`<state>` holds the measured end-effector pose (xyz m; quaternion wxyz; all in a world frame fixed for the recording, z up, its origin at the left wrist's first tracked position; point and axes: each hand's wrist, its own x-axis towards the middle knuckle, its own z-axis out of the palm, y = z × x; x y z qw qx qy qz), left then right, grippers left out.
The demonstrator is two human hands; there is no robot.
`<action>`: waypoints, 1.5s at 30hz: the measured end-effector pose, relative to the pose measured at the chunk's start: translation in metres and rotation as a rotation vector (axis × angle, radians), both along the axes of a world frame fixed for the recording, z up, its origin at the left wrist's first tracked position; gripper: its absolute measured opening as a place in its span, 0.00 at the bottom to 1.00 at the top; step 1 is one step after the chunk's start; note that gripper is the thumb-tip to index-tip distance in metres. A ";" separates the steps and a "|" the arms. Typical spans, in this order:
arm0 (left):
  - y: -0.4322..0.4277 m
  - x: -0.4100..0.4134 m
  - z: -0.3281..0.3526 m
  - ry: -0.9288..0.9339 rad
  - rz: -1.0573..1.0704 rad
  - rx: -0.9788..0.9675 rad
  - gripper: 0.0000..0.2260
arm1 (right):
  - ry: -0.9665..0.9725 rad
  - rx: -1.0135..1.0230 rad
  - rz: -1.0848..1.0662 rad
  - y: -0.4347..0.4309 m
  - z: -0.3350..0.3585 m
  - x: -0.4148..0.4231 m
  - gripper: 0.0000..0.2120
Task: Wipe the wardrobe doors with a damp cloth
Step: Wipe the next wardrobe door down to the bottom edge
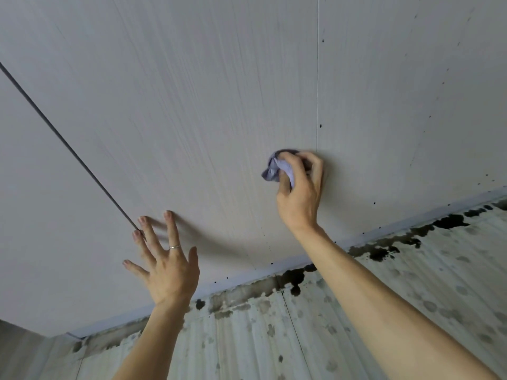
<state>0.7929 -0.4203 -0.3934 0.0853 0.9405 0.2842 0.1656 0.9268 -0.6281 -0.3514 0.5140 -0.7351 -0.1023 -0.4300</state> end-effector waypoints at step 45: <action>0.024 -0.033 -0.032 -0.054 -0.047 -0.226 0.41 | 0.692 0.273 0.153 0.043 -0.083 -0.041 0.16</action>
